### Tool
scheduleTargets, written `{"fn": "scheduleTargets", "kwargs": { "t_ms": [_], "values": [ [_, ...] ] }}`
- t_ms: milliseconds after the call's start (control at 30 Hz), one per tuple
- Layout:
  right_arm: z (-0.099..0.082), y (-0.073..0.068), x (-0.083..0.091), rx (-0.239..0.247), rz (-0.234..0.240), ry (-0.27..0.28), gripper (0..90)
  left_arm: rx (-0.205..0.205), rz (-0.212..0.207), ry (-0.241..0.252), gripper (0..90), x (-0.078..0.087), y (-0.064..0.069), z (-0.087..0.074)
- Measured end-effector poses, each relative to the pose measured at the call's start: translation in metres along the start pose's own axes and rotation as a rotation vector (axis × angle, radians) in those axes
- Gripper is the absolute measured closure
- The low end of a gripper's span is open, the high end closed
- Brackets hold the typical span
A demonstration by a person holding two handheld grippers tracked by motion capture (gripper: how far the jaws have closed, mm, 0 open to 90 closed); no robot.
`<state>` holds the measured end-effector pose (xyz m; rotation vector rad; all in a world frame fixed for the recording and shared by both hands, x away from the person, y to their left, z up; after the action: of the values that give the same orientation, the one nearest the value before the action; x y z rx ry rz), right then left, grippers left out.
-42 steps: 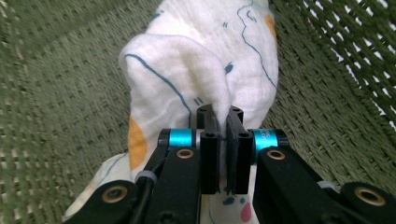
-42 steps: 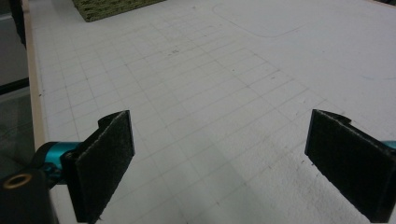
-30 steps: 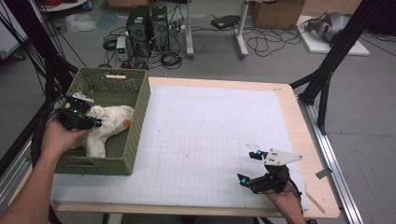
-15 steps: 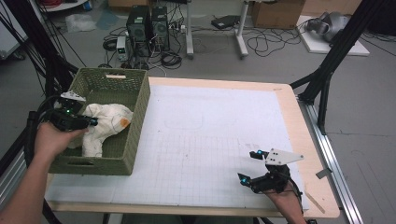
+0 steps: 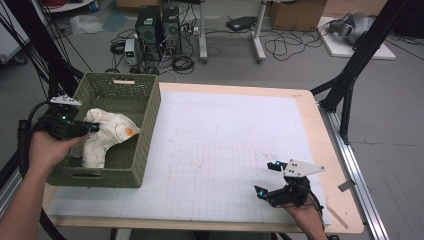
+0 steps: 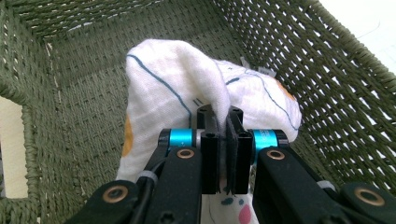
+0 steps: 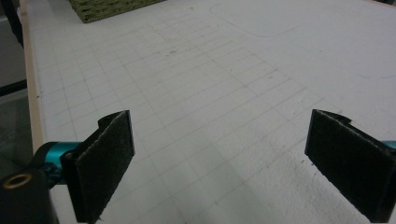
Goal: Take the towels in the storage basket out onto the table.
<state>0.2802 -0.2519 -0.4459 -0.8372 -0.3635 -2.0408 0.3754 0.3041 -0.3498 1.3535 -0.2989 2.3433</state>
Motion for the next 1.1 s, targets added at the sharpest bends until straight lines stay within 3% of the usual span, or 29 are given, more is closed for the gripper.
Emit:
{"fn": "scheduleTargets", "kwargs": {
  "t_ms": [567,1100],
  "values": [
    [-0.001,0.002,0.001,-0.003,-0.009,0.001,7.3,0.034,-0.034,0.047,85.8,0.009,-0.006,-0.002],
    [0.001,0.002,0.002,-0.006,-0.015,0.004,7.3,0.082,-0.106,0.168,85.8,0.032,-0.008,0.004]
  ]
}}
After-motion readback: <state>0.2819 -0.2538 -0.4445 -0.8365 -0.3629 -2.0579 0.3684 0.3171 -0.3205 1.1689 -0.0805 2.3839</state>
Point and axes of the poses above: each handheld gripper's, and its own axes: x roughly backward along the jaws, z roughly out of its top, y roughly to its right, the point moved 5 cm from there along -x, roughly forward along the jaws, and after that the axes turned 14 degrees about -y, right-handed, at the moved point
